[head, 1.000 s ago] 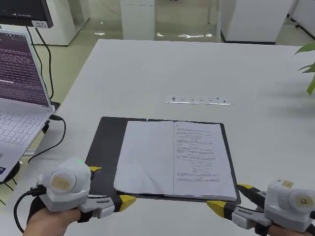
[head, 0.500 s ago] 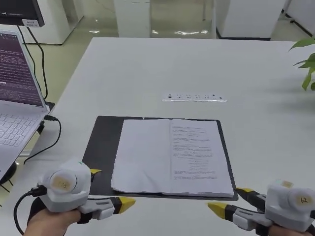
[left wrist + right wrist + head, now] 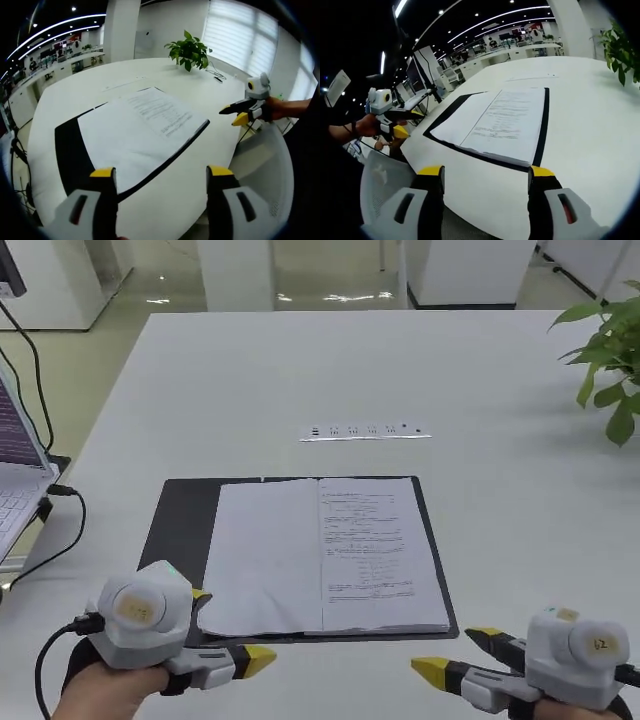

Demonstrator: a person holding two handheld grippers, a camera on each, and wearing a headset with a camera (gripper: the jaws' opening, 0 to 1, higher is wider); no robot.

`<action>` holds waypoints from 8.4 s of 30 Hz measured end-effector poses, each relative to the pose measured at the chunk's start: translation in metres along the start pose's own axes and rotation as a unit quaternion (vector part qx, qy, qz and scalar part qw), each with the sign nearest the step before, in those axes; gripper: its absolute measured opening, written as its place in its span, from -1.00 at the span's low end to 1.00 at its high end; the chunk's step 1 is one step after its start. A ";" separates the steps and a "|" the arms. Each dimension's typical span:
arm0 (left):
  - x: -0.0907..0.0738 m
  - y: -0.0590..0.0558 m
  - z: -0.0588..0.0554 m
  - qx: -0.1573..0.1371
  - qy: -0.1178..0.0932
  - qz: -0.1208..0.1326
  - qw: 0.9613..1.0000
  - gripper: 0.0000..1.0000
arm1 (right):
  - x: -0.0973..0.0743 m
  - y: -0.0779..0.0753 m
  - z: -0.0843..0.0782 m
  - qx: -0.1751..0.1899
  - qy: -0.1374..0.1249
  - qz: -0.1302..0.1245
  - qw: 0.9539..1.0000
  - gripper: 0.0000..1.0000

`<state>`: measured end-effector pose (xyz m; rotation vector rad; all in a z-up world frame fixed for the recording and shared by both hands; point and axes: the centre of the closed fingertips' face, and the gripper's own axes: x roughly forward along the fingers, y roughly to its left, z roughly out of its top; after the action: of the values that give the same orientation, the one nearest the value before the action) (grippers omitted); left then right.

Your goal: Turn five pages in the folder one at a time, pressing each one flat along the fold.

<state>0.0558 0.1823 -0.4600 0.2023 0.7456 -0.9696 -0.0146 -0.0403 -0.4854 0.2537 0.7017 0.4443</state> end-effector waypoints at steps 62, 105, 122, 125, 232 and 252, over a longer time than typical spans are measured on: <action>0.224 -0.090 0.074 0.114 0.043 -0.029 0.992 0.47 | -0.009 -0.033 -0.021 0.080 0.015 0.010 0.997 0.17; 0.212 -0.068 0.054 0.083 0.039 -0.042 0.995 -0.33 | 0.095 -0.066 0.089 0.147 -0.079 0.050 0.985 -0.21; 0.175 -0.089 0.036 0.099 0.054 -0.081 0.990 0.05 | 0.072 -0.060 0.071 0.169 -0.093 0.050 0.980 -0.68; 0.165 -0.085 0.036 0.094 0.046 -0.076 0.992 0.07 | 0.069 -0.058 0.068 0.173 -0.094 0.051 0.979 -0.76; -0.069 0.087 -0.034 -0.087 -0.083 0.117 0.986 0.33 | 0.237 0.176 0.078 0.200 -0.008 0.176 0.964 -1.00; -0.078 0.093 -0.044 -0.101 -0.083 0.127 0.983 0.32 | 0.277 0.169 0.034 0.241 0.049 0.132 0.960 -1.00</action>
<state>0.0832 0.3087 -0.4567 0.0367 0.6419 -0.6551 0.1443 0.2364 -0.5541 0.7974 0.8739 0.5381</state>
